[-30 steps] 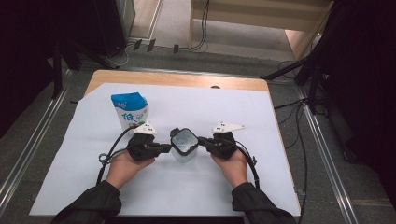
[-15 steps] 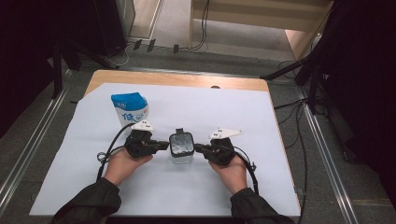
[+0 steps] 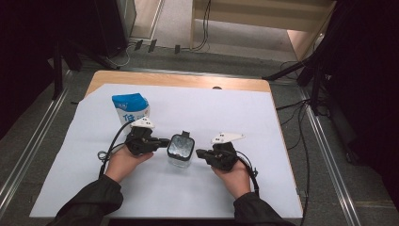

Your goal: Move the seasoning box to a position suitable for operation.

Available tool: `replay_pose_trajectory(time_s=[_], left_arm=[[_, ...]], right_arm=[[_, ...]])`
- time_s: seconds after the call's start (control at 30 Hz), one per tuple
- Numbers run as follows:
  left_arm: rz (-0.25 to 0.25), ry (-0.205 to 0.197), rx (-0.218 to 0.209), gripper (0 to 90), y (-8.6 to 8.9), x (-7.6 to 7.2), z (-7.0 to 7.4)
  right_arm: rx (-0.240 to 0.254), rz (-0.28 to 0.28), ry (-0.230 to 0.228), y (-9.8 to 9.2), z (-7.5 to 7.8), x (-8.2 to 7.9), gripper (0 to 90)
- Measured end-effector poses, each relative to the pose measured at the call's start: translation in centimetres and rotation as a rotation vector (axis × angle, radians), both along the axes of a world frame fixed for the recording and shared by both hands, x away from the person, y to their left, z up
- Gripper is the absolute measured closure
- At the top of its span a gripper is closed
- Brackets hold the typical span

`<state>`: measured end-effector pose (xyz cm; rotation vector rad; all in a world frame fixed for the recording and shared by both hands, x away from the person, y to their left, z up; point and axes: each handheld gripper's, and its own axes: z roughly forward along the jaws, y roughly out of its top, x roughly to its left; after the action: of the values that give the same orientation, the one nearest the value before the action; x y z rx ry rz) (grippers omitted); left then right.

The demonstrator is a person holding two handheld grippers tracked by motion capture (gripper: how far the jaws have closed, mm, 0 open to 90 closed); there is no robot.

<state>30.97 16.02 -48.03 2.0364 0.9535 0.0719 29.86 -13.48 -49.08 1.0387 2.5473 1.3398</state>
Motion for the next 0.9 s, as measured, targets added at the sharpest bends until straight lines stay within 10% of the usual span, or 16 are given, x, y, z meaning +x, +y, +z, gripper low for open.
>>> replay_pose_trajectory(time_s=[0.9], left_arm=[[-0.007,0.009,0.028,90.0,-0.8,-4.7,0.2]], right_arm=[[0.019,0.044,-0.017,1.4,0.3,4.7,90.0]])
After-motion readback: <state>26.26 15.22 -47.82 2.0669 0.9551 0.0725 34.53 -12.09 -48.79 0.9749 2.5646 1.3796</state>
